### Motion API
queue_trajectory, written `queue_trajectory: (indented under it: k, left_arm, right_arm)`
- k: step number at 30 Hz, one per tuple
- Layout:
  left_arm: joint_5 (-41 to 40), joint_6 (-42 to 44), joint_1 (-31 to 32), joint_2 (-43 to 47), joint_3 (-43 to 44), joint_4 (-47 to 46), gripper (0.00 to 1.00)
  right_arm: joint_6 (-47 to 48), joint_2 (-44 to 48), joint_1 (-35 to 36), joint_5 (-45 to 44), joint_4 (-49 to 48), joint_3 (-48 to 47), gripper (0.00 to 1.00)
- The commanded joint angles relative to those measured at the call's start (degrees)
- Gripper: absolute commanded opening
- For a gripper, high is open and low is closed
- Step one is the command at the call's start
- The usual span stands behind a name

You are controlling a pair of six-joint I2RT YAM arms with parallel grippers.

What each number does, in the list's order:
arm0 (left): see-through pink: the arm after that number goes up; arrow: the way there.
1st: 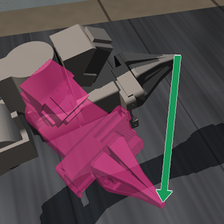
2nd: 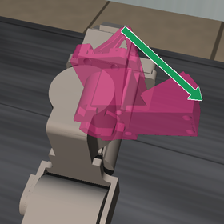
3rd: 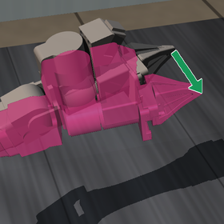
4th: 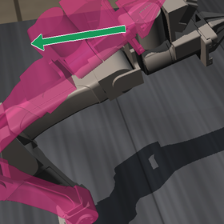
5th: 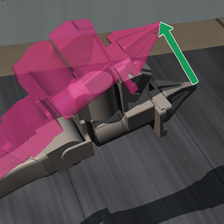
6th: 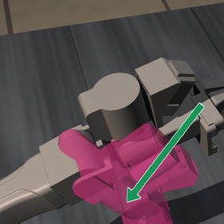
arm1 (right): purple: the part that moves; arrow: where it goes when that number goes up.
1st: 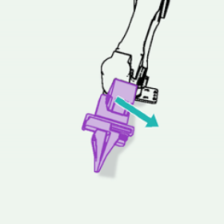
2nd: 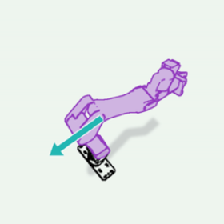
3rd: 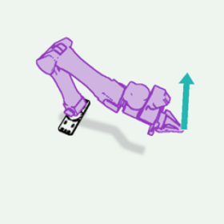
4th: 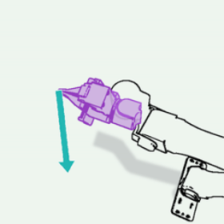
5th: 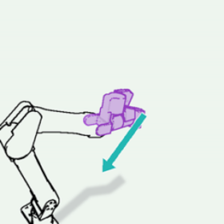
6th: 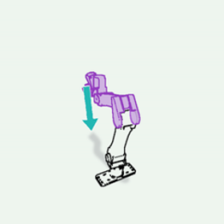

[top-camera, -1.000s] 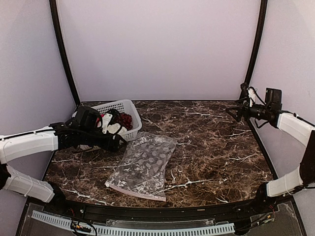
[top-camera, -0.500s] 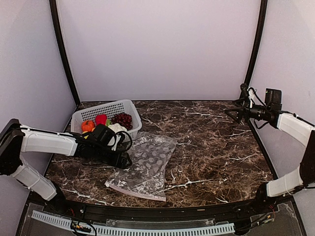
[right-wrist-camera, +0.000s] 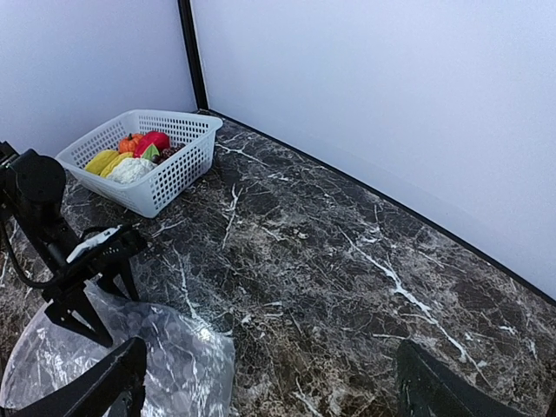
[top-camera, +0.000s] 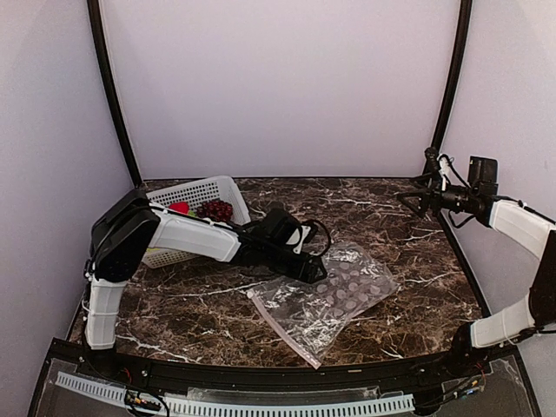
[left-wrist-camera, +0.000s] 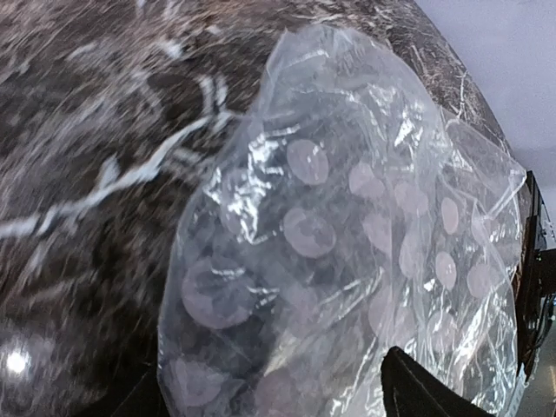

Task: Place the food in the zip-top bag and seal the zipper
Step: Move the zipper food storage bag to the center of the board, then adjust the bin at the corner of the board.

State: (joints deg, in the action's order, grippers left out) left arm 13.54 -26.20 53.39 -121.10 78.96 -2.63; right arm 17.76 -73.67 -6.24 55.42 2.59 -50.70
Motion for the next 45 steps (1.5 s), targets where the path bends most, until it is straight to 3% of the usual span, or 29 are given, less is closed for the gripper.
queue_trajectory:
  k: [1,10,15,20,26,33,37,41,45]
  left_arm:
    - [-1.83,4.29,0.32,-1.59,10.00,5.93,0.86]
    - [-19.27,30.78,-0.80,15.38,8.61,28.43,0.91]
    - [-26.90,37.27,-6.55,20.74,7.12,43.67,0.85]
    - [-25.82,38.84,-13.52,28.84,1.14,45.09,0.70]
    - [-27.15,38.56,-19.41,32.14,-3.99,50.54,0.67]
    - [-30.14,40.13,-21.37,32.58,-6.65,48.91,0.64]
    - [-36.14,41.52,-22.55,30.05,-7.43,47.68,0.57]
    - [-29.86,41.51,-22.88,29.02,-6.38,48.48,0.53]
    - [-28.57,41.66,-22.89,28.70,-6.30,49.34,0.51]
  right_arm:
    - [-1.46,1.59,-1.10,-0.27,-0.90,-0.39,0.96]
    - [-1.91,1.26,-1.54,1.62,-1.62,0.00,0.96]
    - [-1.96,0.36,-1.49,3.04,-1.76,-0.09,0.95]
    - [-1.83,-0.06,-1.49,3.44,-1.49,-0.18,0.95]
    - [-1.87,-0.37,-1.49,4.07,-1.23,-0.32,0.94]
    - [-2.03,-0.96,-1.49,4.60,-1.01,-0.54,0.94]
    - [-1.89,-0.86,-1.49,4.48,-0.93,-0.54,0.94]
    - [-1.51,-0.63,-1.49,4.34,-0.74,-0.50,0.94]
    - [-1.52,-0.90,-1.49,4.67,-0.66,-0.62,0.94]
